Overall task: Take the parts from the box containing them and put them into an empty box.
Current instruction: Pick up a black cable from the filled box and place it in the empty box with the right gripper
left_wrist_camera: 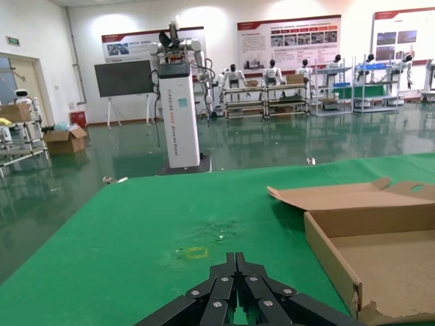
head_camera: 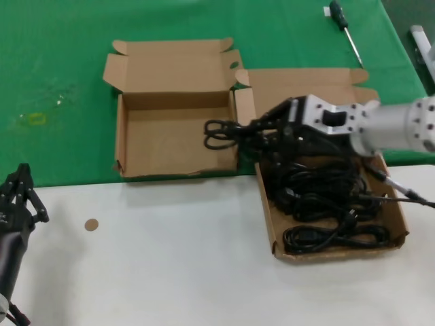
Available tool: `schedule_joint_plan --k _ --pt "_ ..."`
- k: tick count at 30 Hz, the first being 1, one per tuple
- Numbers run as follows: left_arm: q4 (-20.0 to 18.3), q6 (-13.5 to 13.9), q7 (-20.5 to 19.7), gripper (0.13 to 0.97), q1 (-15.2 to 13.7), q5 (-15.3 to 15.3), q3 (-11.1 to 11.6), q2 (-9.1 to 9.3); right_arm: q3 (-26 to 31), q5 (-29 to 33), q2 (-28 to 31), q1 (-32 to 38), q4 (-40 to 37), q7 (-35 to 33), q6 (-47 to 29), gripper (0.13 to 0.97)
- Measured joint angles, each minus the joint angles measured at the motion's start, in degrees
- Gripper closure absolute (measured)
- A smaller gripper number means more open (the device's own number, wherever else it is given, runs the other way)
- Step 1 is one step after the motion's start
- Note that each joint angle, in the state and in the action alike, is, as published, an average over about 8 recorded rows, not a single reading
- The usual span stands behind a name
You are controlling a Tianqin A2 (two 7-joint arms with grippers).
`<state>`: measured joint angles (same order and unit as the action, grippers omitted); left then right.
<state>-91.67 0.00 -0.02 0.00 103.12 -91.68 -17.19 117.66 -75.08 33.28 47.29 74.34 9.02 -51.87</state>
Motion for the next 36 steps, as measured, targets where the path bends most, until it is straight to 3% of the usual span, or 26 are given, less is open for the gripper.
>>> schedule_joint_plan --k 19,36 --pt "0.0 0.0 0.0 0.945 0.0 0.0 0.0 0.0 4.8 5.8 -15.2 7.3 -12.6 -3.0 6.4 0.885" --pt "0.0 0.0 0.0 0.945 0.0 0.0 0.0 0.0 4.8 6.3 -21.2 11.0 -21.9 -6.8 11.4 0.885"
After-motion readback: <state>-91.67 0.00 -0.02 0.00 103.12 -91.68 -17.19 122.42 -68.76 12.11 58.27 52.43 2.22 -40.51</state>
